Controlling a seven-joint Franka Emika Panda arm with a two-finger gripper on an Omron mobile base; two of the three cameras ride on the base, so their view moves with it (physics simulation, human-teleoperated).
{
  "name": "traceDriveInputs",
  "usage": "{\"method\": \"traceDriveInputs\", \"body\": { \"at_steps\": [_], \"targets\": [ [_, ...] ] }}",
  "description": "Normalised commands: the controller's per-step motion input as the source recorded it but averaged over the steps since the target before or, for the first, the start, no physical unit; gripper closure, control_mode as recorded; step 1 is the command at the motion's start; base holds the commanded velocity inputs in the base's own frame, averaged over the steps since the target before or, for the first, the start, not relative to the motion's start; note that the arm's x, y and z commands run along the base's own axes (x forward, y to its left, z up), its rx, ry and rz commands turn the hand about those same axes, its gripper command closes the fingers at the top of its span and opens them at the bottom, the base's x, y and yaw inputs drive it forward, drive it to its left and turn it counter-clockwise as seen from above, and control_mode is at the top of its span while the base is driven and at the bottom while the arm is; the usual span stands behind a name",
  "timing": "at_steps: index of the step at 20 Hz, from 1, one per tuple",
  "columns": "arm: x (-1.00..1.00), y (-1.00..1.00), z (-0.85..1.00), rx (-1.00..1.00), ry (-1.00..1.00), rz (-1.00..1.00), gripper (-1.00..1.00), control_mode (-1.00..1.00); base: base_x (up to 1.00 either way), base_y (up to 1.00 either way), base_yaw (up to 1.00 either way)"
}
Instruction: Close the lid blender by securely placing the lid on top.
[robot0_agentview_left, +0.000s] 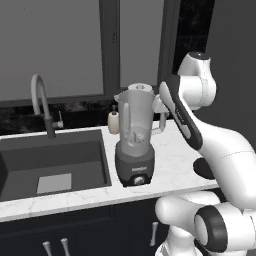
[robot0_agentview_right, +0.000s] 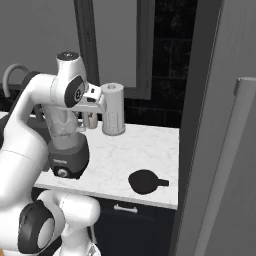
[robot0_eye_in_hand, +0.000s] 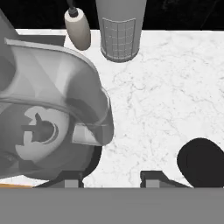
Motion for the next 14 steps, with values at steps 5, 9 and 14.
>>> {"method": "traceDriveInputs", "body": {
  "at_steps": [5,9,14],
  "targets": [
    [-0.10,-0.30,-0.06,-0.01,0.00,-0.07,-1.00,-1.00,0.00,0.00,0.00],
    [-0.32,-0.97,-0.14,0.01,0.00,-0.38,-1.00,-1.00,0.00,0.00,0.00],
    [-0.24,-0.55,-0.30,0.02,0.02,-0.66,-1.00,-1.00,0.00,0.00,0.00]
  ]
}}
